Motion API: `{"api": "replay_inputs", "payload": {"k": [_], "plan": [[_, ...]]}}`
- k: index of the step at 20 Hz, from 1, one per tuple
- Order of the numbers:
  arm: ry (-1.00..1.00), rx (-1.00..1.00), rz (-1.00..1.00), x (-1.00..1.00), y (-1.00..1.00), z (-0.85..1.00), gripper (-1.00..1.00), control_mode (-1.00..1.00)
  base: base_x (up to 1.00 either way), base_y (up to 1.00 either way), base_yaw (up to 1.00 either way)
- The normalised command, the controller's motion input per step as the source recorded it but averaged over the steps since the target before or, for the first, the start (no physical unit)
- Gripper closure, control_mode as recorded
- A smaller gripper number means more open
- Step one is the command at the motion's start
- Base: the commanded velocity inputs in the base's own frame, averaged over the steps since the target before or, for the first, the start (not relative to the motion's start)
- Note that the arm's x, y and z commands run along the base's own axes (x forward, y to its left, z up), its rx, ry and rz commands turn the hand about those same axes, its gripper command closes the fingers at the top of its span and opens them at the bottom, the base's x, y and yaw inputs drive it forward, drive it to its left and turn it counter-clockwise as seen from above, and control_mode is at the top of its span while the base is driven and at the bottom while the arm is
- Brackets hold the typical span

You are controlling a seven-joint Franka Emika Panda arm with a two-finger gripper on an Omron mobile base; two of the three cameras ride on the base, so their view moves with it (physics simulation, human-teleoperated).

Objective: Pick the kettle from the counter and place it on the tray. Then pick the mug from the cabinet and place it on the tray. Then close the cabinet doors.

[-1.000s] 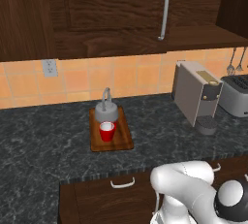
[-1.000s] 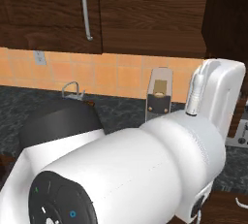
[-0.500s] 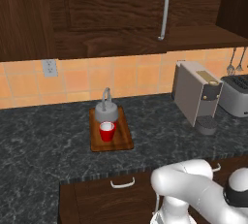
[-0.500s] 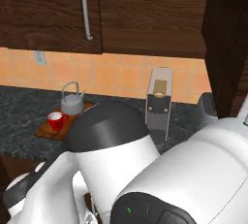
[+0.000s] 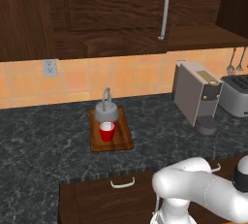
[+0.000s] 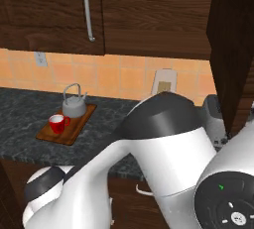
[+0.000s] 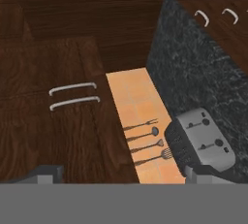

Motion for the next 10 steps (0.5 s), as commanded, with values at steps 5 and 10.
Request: {"api": "replay_inputs", "payload": {"k": [5, 10], "plan": [[-0.04, 0.07, 0.05, 0.25, -0.38, -0.11, -1.0, -1.0, 0.0, 0.0, 0.0], [-0.02, 0.0, 0.06, 0.36, -0.15, -0.28, -1.0, -1.0, 0.0, 0.0, 0.0]]}}
